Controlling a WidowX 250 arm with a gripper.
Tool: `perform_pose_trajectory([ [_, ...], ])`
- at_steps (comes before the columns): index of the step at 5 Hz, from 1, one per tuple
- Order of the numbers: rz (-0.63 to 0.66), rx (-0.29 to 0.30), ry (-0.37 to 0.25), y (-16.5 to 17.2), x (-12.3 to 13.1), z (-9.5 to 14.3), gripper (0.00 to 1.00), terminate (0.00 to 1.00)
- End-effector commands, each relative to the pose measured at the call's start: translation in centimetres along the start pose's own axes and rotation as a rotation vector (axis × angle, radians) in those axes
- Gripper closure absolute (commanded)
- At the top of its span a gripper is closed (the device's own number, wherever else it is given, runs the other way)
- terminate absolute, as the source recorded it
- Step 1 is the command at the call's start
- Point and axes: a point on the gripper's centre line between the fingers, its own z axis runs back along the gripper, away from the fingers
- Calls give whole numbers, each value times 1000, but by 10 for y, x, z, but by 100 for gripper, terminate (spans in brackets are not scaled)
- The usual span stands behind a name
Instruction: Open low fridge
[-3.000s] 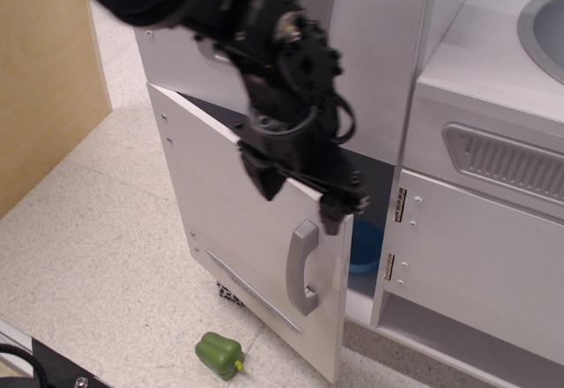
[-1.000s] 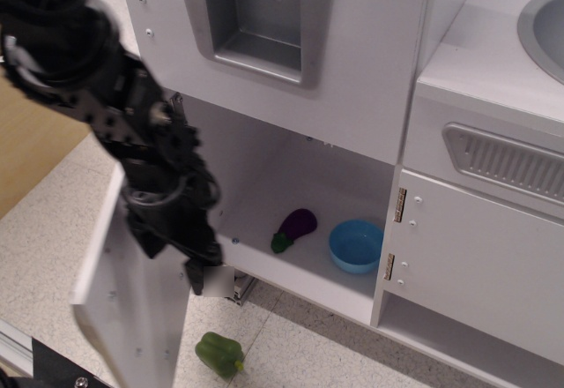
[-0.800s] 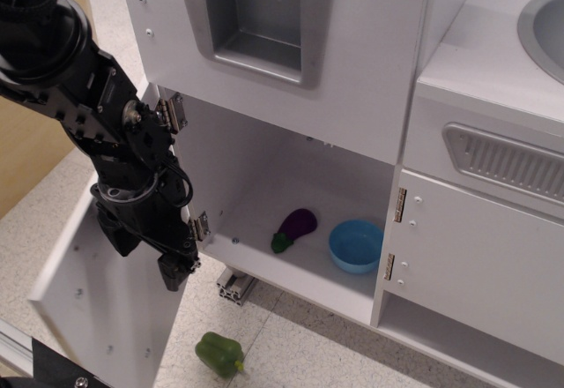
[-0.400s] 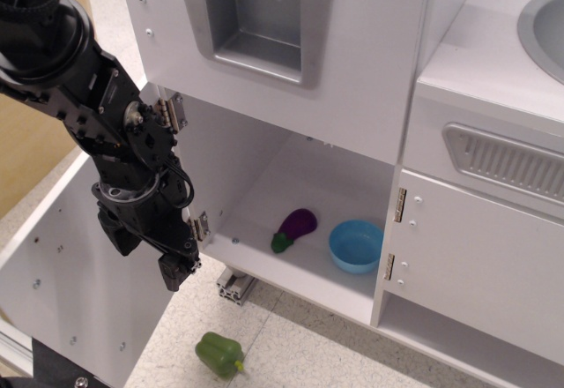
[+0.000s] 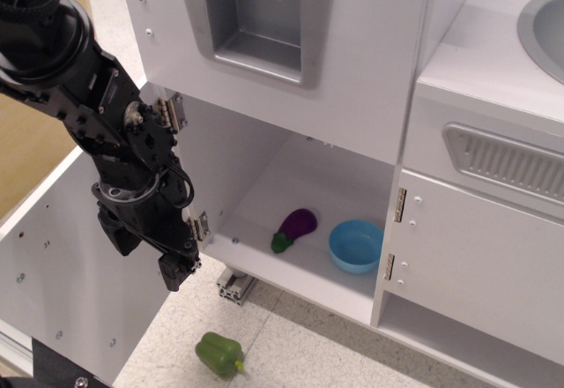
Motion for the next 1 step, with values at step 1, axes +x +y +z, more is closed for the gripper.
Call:
perform_pose_trajectory([
  [1, 1, 11, -18, 5, 4, 13, 0, 100],
])
